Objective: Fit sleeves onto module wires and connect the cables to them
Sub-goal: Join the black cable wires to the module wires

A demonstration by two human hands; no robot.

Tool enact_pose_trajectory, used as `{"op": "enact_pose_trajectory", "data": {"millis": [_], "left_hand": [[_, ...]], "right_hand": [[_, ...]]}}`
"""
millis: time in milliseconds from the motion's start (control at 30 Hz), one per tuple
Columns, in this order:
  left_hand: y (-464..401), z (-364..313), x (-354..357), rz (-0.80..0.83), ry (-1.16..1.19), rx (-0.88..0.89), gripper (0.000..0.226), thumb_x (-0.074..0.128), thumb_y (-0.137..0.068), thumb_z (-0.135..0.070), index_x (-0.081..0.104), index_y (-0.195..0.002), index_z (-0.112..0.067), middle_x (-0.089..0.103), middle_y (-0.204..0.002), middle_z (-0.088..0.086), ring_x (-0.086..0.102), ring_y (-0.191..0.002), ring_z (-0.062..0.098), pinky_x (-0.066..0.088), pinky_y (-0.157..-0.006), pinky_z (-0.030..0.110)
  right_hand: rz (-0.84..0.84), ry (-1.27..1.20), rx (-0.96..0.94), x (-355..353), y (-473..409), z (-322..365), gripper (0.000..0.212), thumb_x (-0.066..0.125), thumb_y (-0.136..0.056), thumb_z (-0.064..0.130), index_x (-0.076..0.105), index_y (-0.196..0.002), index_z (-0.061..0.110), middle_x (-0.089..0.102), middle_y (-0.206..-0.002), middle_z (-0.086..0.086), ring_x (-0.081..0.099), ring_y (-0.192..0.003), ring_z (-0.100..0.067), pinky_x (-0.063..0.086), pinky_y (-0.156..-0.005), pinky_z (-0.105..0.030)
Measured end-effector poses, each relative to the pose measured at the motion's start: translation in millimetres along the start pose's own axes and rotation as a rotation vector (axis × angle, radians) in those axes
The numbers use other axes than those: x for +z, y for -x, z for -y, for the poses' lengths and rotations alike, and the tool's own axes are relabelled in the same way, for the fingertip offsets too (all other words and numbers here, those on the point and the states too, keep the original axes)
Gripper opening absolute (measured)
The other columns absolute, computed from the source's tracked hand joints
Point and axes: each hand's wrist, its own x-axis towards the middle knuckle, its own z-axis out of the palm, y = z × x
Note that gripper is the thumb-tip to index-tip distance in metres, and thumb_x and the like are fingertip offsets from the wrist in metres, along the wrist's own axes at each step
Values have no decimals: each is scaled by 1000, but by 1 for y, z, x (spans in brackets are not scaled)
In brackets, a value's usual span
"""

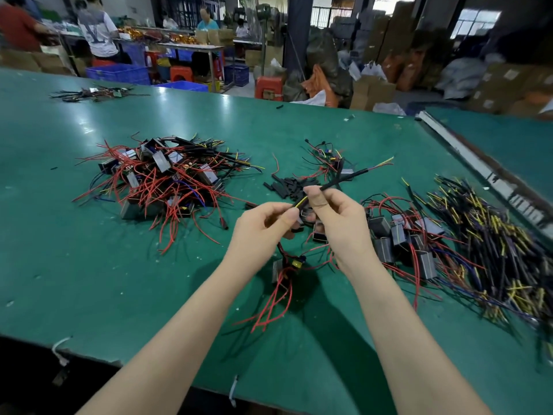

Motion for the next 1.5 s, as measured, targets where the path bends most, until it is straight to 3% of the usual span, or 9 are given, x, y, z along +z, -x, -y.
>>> {"op": "enact_pose_trajectory", "data": {"millis": [133,267,333,533,867,1033,1200,1367,1500], "left_hand": [[-4,-4,-4,-149,-2,37,20,55,-95,-13,63,-79,-23,65,-63,-10,55,-52,0,46,-60,12],[-7,-17,-3,-238,239,-35,20,54,-96,-13,64,-79,-16,63,-56,-11,50,-47,-1,44,-54,11],[-9,-25,-1,-256,370,-104,19,55,-95,-16,62,-77,-13,62,-56,-10,47,-44,0,42,-50,11],[-17,-42,-20,-231,967,-226,21,48,-97,-24,57,-80,-16,52,-55,-11,35,-37,0,31,-46,12],[-33,-36,-54,-352,1342,-245,19,52,-96,-27,58,-80,-18,56,-60,-11,34,-38,0,26,-50,13],[-33,-27,-62,-386,1287,-361,18,56,-93,-27,59,-79,-16,58,-62,-11,36,-39,-1,27,-49,13],[-29,-19,-44,-301,1110,-483,20,54,-94,-30,59,-76,-21,58,-59,-12,33,-39,-1,26,-45,13],[-34,-22,-41,-330,736,-375,19,55,-95,-26,59,-77,-20,58,-59,-10,37,-37,0,29,-37,14],[-55,-32,-55,-406,354,-249,17,60,-92,-20,60,-76,-16,64,-68,-3,41,-49,5,31,-45,18]], "right_hand": [[101,273,-22,-17,-1,-14,26,44,-100,34,68,-95,24,71,-80,11,63,-79,-3,51,-79,-24],[266,856,28,-29,-5,-30,37,39,-100,45,67,-106,22,72,-92,-4,62,-95,-25,45,-90,-35],[292,932,17,-29,-7,-33,41,33,-101,47,67,-104,24,73,-92,0,61,-101,-24,39,-99,-41],[75,889,-71,-43,-9,-31,87,-3,-82,71,69,-103,27,71,-93,-3,58,-103,-28,20,-85,-35],[101,1044,-115,-55,-11,-40,63,14,-92,61,66,-92,26,51,-64,11,53,-86,-24,18,-74,-32],[75,1051,-119,-52,-8,-38,38,33,-98,53,62,-83,34,52,-64,14,50,-84,-18,18,-71,-33],[-6,1001,-196,-31,1,-30,32,43,-99,41,68,-95,22,65,-92,4,51,-100,-24,20,-73,-32],[134,958,-282,1,18,-33,28,44,-99,38,67,-99,22,64,-97,7,49,-101,-20,23,-76,-32],[250,1001,-304,17,25,-41,24,50,-98,34,68,-106,21,65,-105,7,50,-108,-20,29,-80,-34]]}}
